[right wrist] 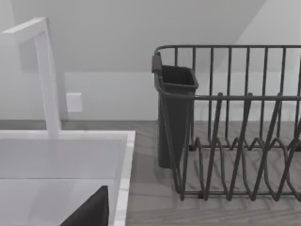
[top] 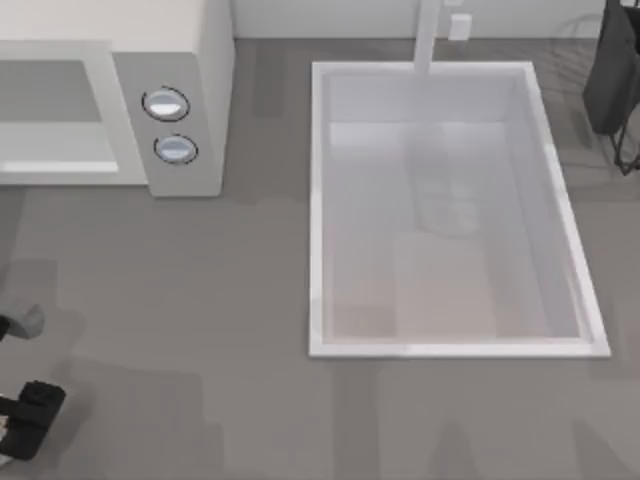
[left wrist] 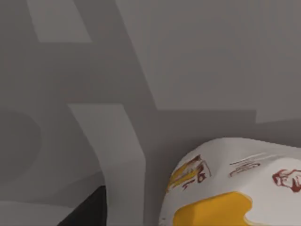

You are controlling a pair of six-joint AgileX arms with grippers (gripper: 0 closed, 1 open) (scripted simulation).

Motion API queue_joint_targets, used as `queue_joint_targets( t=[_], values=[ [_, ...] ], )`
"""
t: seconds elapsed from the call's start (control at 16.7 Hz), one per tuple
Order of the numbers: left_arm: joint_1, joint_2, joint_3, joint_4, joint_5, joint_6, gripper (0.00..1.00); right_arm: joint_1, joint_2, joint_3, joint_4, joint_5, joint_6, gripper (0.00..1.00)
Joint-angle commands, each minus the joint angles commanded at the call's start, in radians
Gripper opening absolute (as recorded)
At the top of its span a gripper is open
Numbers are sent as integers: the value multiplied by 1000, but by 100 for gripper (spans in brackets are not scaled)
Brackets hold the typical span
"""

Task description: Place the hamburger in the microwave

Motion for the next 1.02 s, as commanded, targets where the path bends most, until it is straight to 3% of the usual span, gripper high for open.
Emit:
queue_joint_targets(
  t=[0.36, 0.72, 1.02],
  values=[
    [3, -98, 99, -165, 15, 5, 0, 0, 0, 0, 0, 0, 0, 100],
    [-1, -210, 282, -490, 15, 1, 0, 0, 0, 0, 0, 0, 0, 100],
    [-2, -253, 332, -557, 15, -3, 0, 0, 0, 0, 0, 0, 0, 100]
  ],
)
